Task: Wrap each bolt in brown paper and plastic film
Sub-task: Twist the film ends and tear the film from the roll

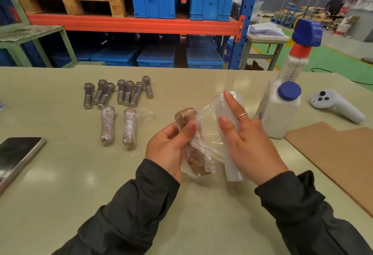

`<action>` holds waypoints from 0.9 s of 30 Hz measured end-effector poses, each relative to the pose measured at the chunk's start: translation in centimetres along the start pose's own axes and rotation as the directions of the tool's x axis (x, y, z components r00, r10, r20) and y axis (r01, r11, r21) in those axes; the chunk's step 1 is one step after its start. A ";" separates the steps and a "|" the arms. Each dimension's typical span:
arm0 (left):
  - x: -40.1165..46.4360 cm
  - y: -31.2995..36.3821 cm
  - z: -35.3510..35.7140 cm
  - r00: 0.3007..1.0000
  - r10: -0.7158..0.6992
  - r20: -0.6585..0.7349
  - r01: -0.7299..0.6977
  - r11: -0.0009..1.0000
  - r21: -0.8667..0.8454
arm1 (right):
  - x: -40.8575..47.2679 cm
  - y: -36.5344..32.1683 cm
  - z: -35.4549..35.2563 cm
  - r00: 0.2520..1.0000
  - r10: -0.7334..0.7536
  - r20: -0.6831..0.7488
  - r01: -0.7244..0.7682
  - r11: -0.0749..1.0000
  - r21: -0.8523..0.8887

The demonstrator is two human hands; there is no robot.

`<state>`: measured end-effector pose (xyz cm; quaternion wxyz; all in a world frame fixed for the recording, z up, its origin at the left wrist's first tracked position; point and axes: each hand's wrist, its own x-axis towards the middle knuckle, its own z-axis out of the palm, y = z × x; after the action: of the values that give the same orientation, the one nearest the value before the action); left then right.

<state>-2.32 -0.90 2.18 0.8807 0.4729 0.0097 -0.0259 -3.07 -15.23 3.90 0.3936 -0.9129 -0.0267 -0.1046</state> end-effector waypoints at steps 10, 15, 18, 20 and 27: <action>-0.4 0.1 0.2 0.992 -0.031 0.123 0.037 0.998 -0.048 | -1.0 -1.0 2.2 0.999 0.013 0.048 0.011 0.890 -0.455; -0.6 -1.0 0.7 0.992 -0.063 0.107 0.069 0.996 -0.052 | -1.2 -1.1 3.5 0.999 0.020 -0.027 -0.032 0.806 -0.591; -0.6 -1.4 1.0 0.991 -0.069 0.117 0.078 0.995 -0.070 | -1.2 -1.0 3.8 0.999 0.009 -0.039 -0.031 0.797 -0.603; -0.7 -1.5 1.1 0.987 -0.042 0.157 0.052 0.997 -0.063 | -1.3 -1.0 3.7 0.999 0.018 -0.045 -0.042 0.793 -0.608; -0.5 -2.5 0.7 0.999 -0.004 0.035 0.003 1.000 0.031 | -1.3 -1.3 3.2 0.998 0.011 -0.062 -0.038 0.887 -0.461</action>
<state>-2.92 -2.80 0.54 0.8734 0.4857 -0.0054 -0.0358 -3.98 -11.94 2.39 0.1673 -0.9772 0.0219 -0.1292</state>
